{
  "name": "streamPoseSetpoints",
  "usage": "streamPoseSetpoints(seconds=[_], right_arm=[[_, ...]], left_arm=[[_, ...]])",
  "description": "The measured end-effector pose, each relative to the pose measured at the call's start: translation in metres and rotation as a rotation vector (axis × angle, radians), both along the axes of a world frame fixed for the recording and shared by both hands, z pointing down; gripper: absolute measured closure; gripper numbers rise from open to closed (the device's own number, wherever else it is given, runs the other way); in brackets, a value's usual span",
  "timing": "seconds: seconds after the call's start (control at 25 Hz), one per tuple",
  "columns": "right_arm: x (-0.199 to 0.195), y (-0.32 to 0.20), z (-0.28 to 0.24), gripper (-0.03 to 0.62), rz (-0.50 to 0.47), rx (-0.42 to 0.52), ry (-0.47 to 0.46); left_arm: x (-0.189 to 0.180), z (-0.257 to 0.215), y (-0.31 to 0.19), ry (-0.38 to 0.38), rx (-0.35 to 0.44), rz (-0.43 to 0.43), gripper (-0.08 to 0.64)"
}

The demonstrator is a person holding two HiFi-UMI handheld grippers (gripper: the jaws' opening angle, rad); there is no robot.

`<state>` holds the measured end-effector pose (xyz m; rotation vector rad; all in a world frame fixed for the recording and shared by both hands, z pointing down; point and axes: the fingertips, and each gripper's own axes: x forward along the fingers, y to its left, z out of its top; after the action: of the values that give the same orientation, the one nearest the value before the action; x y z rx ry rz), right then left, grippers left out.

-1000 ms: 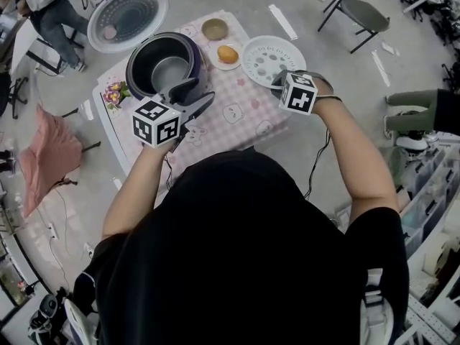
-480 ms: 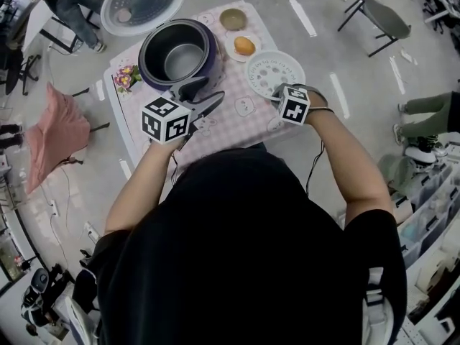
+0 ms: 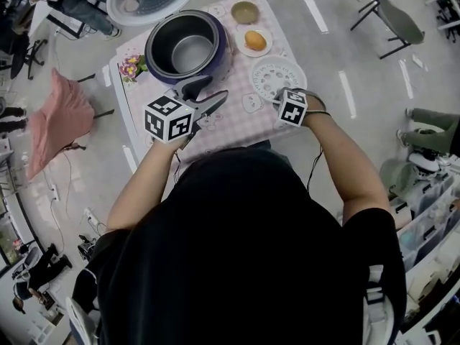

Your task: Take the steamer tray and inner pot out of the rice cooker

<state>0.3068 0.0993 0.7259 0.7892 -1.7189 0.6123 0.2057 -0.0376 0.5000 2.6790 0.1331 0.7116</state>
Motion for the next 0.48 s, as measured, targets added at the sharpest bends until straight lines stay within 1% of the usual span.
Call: streamPoseSetpoints(seconds=[0.24,0.48], right_arm=[[-0.004,-0.007,0.023,0.555,-0.022,-0.015,0.021],[-0.012,-0.004,0.051,0.549,-0.034,-0.042,0.02]], left_arm=[[-0.005,0.007,-0.01,-0.013,-0.009,-0.01,0.301],[-0.006,0.013,-0.019,-0.02,-0.014,-0.023,0.301]])
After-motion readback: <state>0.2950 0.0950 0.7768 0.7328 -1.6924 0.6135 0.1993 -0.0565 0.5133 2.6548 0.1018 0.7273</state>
